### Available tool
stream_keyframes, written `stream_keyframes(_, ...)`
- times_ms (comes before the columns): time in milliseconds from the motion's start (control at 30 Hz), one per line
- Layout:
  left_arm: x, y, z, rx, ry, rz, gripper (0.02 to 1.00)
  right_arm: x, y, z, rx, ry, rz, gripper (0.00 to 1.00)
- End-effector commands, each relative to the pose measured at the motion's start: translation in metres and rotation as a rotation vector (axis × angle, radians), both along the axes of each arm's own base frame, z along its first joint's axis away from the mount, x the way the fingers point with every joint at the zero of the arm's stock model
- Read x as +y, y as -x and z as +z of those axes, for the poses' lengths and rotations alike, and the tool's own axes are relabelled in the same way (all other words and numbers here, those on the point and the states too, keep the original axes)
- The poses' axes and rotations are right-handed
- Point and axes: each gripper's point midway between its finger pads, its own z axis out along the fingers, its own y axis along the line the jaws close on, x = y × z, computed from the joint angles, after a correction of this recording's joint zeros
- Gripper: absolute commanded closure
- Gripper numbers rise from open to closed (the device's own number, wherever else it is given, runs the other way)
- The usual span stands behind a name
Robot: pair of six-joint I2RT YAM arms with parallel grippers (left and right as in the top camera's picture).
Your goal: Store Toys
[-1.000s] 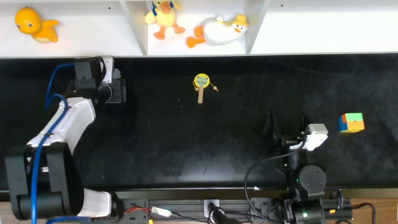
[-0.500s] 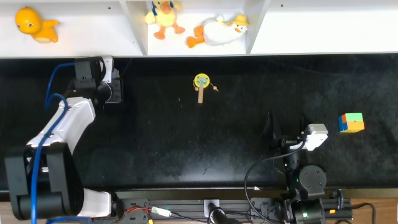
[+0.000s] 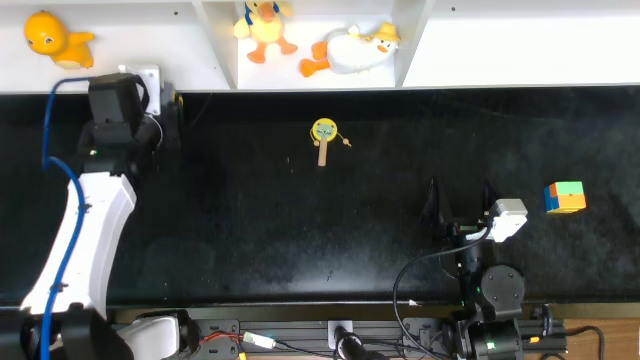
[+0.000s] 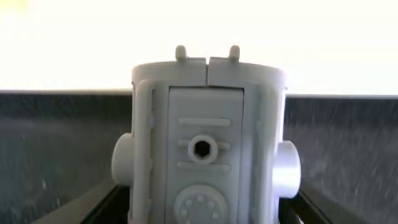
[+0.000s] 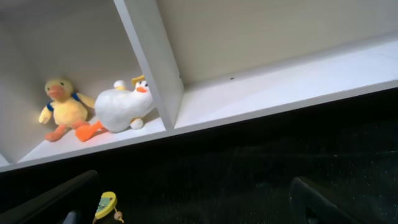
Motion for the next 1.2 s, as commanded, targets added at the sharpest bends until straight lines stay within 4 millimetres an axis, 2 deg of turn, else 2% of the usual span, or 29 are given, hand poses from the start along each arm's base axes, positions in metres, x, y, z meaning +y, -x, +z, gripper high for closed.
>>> stream_keyframes(33,-0.004,-0.027,0.030,-0.144,0.012,-0.011,0.752,0.003,0.000,-0.003,-0.001,0.007,0.012,0.005)
stream_keyframes(67,-0.008,-0.037,0.038,-0.195,0.023,-0.039,0.755,0.003,0.000,-0.003,-0.001,0.007,0.012,0.007)
stream_keyframes(133,-0.011,-0.047,0.039,-0.228,0.033,-0.054,0.755,0.003,0.000,-0.003,-0.001,0.007,0.012,0.005)
stream_keyframes(367,-0.010,-0.073,0.027,-0.278,0.029,-0.057,0.752,0.003,0.000,-0.003,-0.001,0.007,0.012,0.007)
stream_keyframes(833,-0.007,-0.110,0.017,-0.358,0.013,-0.065,0.757,0.003,0.000,-0.003,-0.001,0.007,0.012,0.005)
stream_keyframes(1033,-0.007,-0.122,0.019,-0.364,0.017,-0.072,0.746,0.003,0.000,-0.003,-0.001,0.007,0.012,0.005)
stream_keyframes(1067,-0.007,-0.122,0.019,-0.364,0.016,-0.072,0.720,0.003,0.000,-0.003,-0.001,0.007,0.012,0.005)
stream_keyframes(1200,-0.007,-0.121,0.017,-0.352,0.018,-0.071,0.446,0.003,0.000,-0.003,-0.001,0.007,0.012,0.005)
